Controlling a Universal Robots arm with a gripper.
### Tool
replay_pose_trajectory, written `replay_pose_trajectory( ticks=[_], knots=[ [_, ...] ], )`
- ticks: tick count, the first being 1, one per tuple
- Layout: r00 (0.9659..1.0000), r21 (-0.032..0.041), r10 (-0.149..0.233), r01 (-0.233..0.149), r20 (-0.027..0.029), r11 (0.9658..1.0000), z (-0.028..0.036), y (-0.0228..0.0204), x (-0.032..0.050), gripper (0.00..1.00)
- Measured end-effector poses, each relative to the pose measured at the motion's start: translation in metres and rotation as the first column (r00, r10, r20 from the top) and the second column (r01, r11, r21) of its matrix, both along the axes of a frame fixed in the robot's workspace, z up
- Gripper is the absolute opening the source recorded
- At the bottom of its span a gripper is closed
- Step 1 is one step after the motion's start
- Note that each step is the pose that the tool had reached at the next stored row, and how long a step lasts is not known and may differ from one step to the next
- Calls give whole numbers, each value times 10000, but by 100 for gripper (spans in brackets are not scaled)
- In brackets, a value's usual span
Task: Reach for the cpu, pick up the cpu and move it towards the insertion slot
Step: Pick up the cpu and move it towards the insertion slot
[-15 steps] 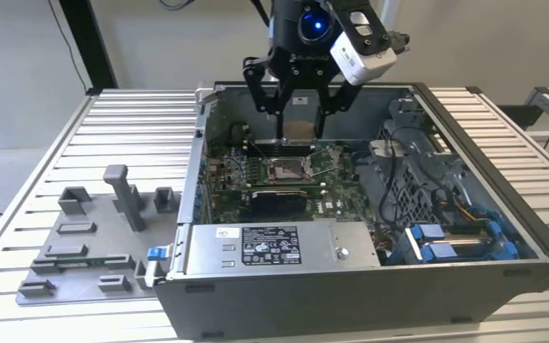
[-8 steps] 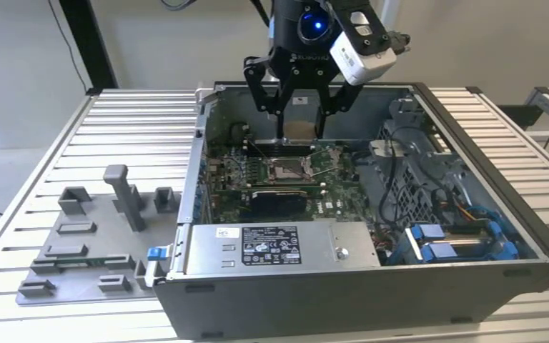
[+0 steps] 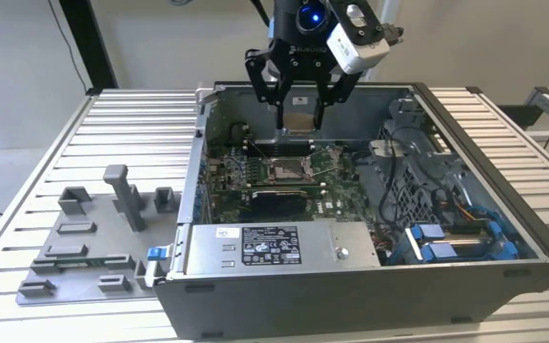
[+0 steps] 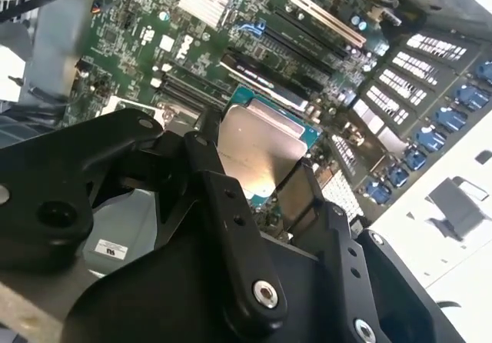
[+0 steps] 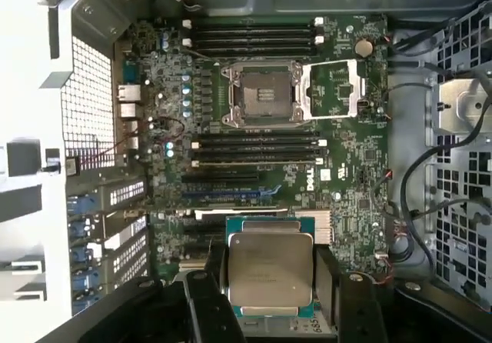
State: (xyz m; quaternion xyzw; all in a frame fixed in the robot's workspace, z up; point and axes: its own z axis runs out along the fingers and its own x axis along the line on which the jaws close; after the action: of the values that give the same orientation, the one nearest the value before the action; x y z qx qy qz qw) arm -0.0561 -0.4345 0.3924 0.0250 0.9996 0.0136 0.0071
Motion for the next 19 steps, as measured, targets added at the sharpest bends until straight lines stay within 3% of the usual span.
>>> replay_pose_trajectory(
  ticks=[1,3,19],
  knots=[
    [10000,-3,0,0,-1,10000,0,31,3,0],
    [10000,-7,0,0,21,10000,-1,167,14,0],
    [9999,-35,0,0,139,10000,-4,734,67,0]
  ],
)
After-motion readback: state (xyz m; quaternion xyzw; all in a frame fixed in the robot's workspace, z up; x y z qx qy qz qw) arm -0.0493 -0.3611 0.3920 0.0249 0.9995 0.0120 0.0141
